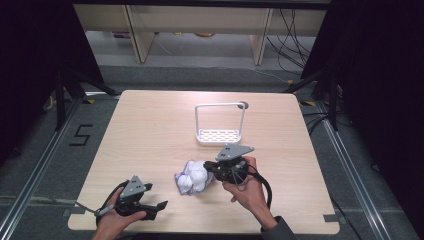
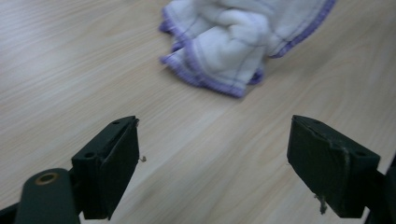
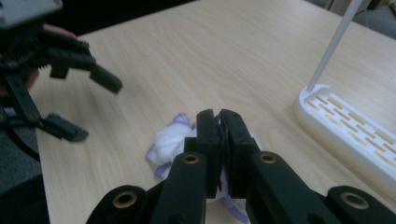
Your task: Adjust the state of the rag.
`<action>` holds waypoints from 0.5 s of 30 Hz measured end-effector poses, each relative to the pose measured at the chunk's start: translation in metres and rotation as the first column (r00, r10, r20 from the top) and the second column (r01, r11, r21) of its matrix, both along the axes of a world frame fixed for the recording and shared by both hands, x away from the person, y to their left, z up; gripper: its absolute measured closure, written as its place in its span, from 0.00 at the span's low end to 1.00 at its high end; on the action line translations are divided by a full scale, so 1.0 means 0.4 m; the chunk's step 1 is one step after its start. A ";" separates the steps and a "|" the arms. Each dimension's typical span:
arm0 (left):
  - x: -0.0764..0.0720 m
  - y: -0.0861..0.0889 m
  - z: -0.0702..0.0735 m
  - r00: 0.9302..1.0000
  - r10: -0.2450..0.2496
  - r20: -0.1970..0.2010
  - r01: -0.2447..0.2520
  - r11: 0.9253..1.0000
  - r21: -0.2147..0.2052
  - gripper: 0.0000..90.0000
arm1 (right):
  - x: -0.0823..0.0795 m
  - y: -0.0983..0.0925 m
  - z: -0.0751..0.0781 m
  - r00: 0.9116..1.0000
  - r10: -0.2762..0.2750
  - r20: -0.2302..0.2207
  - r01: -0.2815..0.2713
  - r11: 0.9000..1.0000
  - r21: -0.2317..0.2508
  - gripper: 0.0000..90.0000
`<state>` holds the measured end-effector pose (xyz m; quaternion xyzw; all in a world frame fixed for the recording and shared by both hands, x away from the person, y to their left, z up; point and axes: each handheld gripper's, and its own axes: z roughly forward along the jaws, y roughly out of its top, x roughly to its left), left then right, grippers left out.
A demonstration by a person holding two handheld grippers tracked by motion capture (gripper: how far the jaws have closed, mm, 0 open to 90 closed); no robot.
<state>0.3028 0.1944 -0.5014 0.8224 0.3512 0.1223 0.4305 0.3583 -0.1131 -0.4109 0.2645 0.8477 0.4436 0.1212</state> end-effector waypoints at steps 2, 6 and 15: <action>-0.004 -0.027 0.002 1.000 -0.018 0.011 0.018 1.000 -0.013 0.21 | -0.001 -0.009 0.016 1.000 0.005 0.009 -0.005 1.000 0.022 0.97; 0.000 -0.056 0.001 0.998 -0.057 0.024 0.057 0.998 0.006 0.21 | -0.003 -0.016 0.046 1.000 0.001 0.025 -0.002 0.998 0.063 0.97; 0.056 -0.141 -0.015 0.994 -0.067 0.082 0.063 0.997 0.046 0.28 | 0.001 -0.019 0.062 0.999 -0.022 0.030 0.020 0.996 0.090 0.97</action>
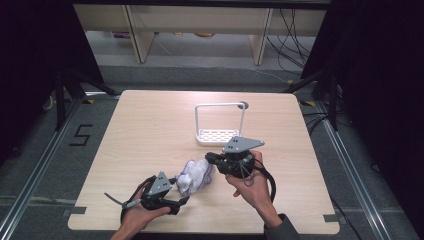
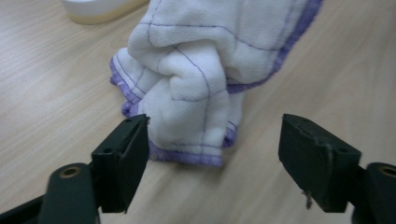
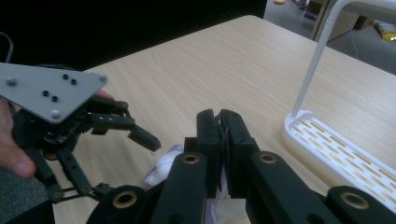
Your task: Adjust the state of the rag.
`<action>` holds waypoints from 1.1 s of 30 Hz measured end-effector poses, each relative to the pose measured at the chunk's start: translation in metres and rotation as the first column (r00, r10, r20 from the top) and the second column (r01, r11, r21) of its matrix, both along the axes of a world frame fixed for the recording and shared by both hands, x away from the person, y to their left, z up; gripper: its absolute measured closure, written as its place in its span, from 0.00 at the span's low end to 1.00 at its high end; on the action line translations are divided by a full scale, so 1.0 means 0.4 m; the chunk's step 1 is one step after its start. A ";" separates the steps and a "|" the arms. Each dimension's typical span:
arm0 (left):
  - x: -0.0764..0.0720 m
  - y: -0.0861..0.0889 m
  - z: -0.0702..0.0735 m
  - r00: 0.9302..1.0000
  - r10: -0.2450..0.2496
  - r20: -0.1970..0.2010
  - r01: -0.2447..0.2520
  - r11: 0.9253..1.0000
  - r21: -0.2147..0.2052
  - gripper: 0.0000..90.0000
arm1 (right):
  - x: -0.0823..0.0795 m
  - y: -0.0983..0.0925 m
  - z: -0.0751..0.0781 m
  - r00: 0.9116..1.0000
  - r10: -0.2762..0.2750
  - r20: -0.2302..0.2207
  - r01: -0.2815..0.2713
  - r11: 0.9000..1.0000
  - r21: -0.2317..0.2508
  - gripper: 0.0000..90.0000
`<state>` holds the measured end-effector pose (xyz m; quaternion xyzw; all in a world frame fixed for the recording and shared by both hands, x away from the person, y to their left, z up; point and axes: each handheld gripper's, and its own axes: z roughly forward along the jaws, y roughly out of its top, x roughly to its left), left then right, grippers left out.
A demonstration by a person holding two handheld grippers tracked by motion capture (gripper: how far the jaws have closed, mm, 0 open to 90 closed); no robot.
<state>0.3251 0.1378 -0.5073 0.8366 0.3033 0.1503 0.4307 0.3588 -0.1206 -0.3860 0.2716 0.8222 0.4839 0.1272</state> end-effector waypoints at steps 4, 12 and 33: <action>0.030 -0.025 -0.008 0.999 0.007 0.035 -0.009 0.999 0.049 0.38 | 0.001 -0.011 0.006 1.000 -0.010 -0.005 0.010 1.000 0.000 0.97; 0.041 0.020 0.045 0.999 -0.030 0.045 0.031 0.999 -0.021 0.88 | 0.019 -0.061 0.018 0.998 -0.062 -0.006 0.062 0.998 0.017 0.97; 0.173 0.001 0.026 0.987 -0.055 -0.149 0.050 0.998 -0.038 0.86 | 0.089 -0.265 -0.168 0.952 -0.258 -0.167 0.232 0.959 -0.162 0.97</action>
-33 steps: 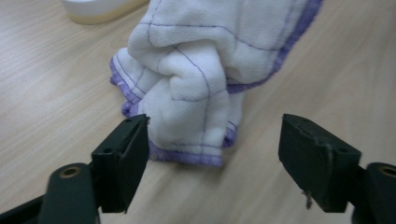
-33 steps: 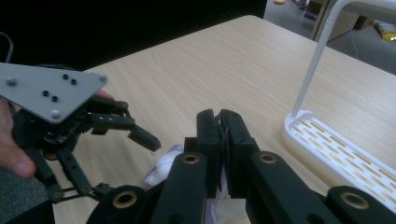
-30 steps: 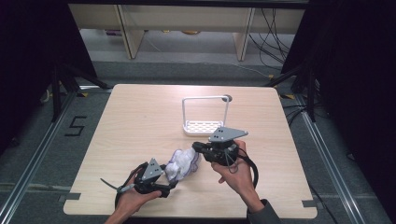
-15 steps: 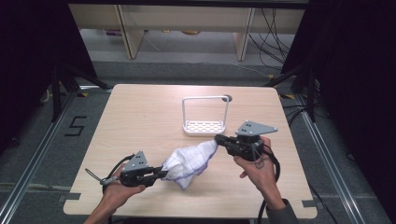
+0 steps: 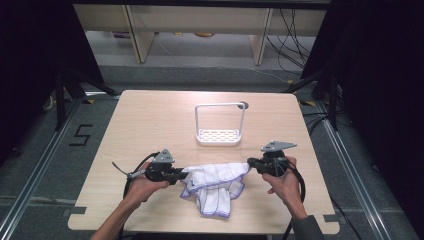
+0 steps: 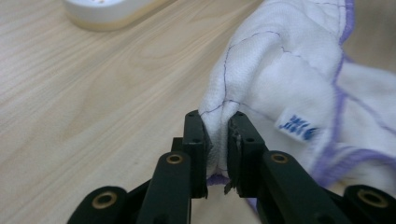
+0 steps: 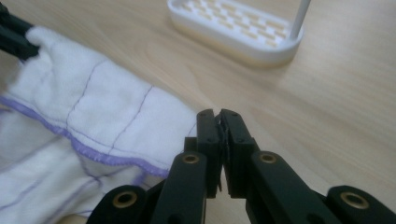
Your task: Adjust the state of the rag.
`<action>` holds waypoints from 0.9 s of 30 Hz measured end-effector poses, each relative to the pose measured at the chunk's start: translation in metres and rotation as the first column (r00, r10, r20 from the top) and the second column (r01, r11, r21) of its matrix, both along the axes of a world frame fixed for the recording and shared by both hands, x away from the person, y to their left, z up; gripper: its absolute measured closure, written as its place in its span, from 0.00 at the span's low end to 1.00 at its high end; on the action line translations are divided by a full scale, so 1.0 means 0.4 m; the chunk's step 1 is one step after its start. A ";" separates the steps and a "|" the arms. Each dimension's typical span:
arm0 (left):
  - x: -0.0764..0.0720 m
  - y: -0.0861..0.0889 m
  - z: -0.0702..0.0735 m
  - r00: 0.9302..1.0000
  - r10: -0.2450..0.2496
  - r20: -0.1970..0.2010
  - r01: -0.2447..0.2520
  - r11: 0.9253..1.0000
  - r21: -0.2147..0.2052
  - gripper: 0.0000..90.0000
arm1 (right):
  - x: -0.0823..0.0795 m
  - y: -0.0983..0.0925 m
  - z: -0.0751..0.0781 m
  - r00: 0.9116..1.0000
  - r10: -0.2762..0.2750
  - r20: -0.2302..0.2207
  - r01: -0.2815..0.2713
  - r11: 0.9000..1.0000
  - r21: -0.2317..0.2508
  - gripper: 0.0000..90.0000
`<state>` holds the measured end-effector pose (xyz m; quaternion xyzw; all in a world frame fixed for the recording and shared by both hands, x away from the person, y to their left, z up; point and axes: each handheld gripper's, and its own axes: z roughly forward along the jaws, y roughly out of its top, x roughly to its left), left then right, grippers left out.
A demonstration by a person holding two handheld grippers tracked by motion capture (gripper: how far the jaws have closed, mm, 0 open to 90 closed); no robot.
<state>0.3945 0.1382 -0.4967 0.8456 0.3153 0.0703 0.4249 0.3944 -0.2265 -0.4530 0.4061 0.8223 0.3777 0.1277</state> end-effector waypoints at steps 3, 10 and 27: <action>0.027 0.004 -0.014 0.999 0.042 0.013 -0.042 0.999 0.028 0.72 | 0.034 0.014 -0.037 1.000 -0.010 -0.021 0.009 0.998 -0.057 0.96; 0.004 0.042 0.032 0.992 0.123 0.031 -0.122 0.992 -0.018 0.51 | 0.037 0.005 -0.026 0.998 -0.064 -0.007 0.063 0.997 -0.051 0.73; -0.064 -0.098 0.032 0.997 -0.076 0.023 0.073 0.992 0.104 0.59 | -0.078 -0.004 -0.001 1.000 0.008 -0.022 -0.008 1.000 -0.022 0.63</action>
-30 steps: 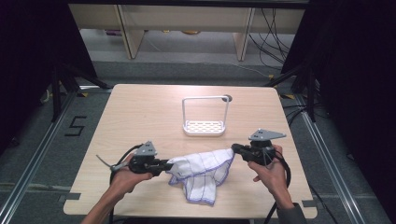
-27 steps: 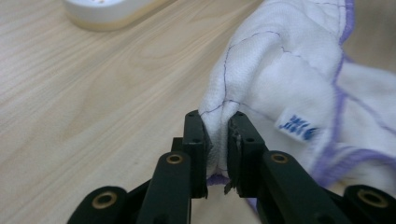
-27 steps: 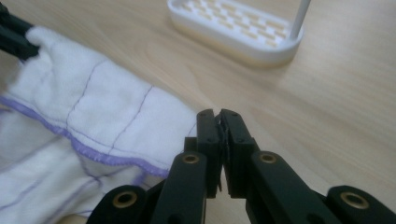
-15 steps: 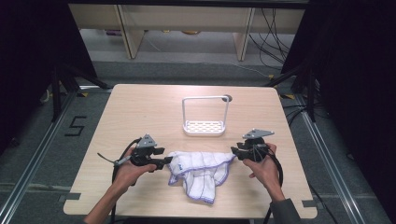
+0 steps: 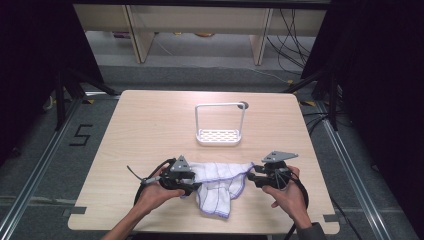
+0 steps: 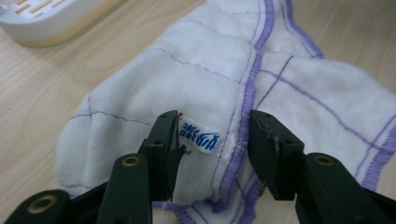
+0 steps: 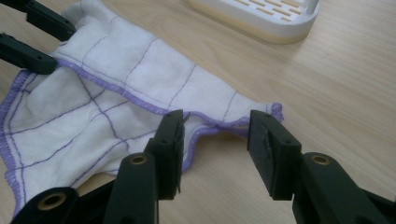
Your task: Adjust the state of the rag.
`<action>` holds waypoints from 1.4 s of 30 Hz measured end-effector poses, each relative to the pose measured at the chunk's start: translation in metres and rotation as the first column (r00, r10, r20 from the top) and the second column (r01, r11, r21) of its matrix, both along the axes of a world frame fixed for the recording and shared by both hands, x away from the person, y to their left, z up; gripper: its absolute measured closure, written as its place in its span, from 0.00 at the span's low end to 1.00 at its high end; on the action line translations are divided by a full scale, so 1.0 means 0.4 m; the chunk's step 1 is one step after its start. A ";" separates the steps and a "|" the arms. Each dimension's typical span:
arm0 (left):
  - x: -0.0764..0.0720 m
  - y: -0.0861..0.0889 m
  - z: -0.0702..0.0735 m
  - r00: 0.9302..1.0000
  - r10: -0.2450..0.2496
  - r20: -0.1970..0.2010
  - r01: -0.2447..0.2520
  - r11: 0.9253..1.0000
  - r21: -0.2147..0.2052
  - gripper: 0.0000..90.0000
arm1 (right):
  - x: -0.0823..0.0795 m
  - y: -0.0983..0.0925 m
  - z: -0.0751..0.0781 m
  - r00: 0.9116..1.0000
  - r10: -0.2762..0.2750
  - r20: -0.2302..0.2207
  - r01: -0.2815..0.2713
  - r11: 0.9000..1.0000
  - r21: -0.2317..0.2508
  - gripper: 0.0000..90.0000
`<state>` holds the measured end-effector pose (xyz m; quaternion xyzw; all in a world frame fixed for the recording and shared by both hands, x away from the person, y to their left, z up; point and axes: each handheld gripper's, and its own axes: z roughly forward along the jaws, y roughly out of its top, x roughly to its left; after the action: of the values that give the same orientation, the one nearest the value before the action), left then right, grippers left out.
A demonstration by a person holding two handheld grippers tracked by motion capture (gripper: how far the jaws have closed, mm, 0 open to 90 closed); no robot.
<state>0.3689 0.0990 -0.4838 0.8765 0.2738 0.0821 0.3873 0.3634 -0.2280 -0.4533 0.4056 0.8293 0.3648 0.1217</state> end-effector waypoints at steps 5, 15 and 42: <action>0.011 0.002 -0.006 0.998 0.008 0.060 -0.010 1.000 0.025 0.87 | -0.004 -0.002 -0.003 1.000 0.003 -0.005 -0.003 1.000 0.005 0.63; 0.097 0.050 0.054 0.998 0.053 0.029 -0.050 0.996 -0.080 0.92 | -0.034 0.016 0.008 0.999 0.049 -0.011 -0.048 0.999 0.019 0.64; 0.003 0.157 0.010 0.990 0.131 -0.056 -0.136 0.985 -0.103 0.41 | -0.075 0.086 -0.050 0.986 0.136 -0.093 -0.139 0.990 -0.031 0.61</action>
<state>0.3700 0.1619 -0.4798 0.8362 0.3454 0.0715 0.4201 0.3333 -0.1936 -0.4734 0.3613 0.8665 0.3382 0.0661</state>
